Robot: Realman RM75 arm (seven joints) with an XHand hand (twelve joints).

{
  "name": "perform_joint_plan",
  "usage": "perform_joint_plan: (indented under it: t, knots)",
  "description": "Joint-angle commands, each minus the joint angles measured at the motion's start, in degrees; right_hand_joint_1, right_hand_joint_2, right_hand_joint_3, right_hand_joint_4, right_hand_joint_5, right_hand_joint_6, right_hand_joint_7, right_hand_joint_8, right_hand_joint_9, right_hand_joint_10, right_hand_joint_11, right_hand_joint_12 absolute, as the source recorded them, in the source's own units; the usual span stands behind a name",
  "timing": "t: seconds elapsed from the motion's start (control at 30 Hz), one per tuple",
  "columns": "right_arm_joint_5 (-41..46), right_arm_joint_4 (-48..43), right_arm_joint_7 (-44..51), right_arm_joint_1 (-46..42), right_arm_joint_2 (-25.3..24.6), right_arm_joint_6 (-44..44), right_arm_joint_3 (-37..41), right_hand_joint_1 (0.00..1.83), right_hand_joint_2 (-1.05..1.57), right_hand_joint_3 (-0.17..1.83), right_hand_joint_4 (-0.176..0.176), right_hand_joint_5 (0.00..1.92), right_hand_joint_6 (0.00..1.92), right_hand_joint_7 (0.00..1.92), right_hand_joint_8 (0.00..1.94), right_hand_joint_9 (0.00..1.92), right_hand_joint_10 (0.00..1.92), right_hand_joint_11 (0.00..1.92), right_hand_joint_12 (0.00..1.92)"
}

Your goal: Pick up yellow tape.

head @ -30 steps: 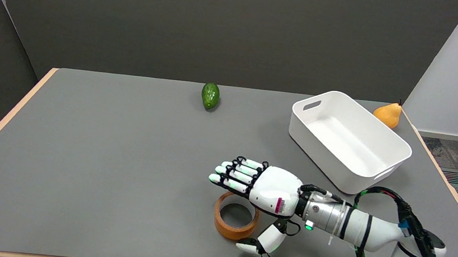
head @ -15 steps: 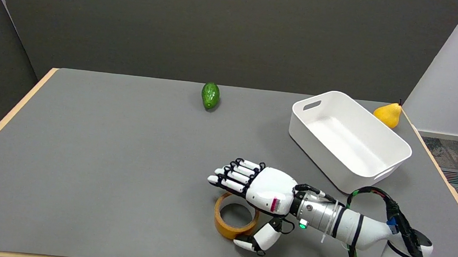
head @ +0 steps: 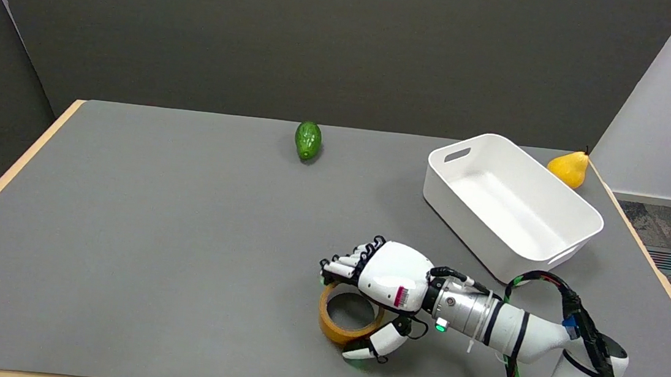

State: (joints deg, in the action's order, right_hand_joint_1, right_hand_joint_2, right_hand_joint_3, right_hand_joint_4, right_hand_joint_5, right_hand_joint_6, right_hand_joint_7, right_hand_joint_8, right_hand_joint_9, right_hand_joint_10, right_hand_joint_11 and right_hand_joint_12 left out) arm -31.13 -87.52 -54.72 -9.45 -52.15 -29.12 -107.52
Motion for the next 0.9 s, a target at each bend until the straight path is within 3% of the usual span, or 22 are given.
perform_joint_plan:
  t: [0.03, 0.2, 0.6, 0.9]
  knots:
    - [-0.11, 1.57, 1.44, 0.99, -0.32, -3.40, 0.94, 1.18, 1.14, 0.24, -0.110, 0.58, 1.53, 0.88, 1.30, 0.83, 1.30, 0.89, 1.89]
    - [0.55, -0.22, 2.64, 1.06, -0.48, -4.88, 4.85, 1.18, 1.03, 0.45, -0.091, 0.62, 1.56, 0.90, 1.27, 0.85, 1.43, 0.93, 1.92]
    - [1.09, -9.04, 4.31, 5.35, -0.40, -1.56, 21.75, 1.19, 1.00, 0.49, -0.090, 0.63, 1.57, 0.91, 1.26, 0.88, 1.46, 0.96, 1.92]
    - [0.94, -5.79, 5.13, 14.89, 2.37, 8.39, 28.21, 1.19, 1.00, 0.49, -0.088, 0.63, 1.58, 0.91, 1.27, 0.89, 1.47, 0.96, 1.92]
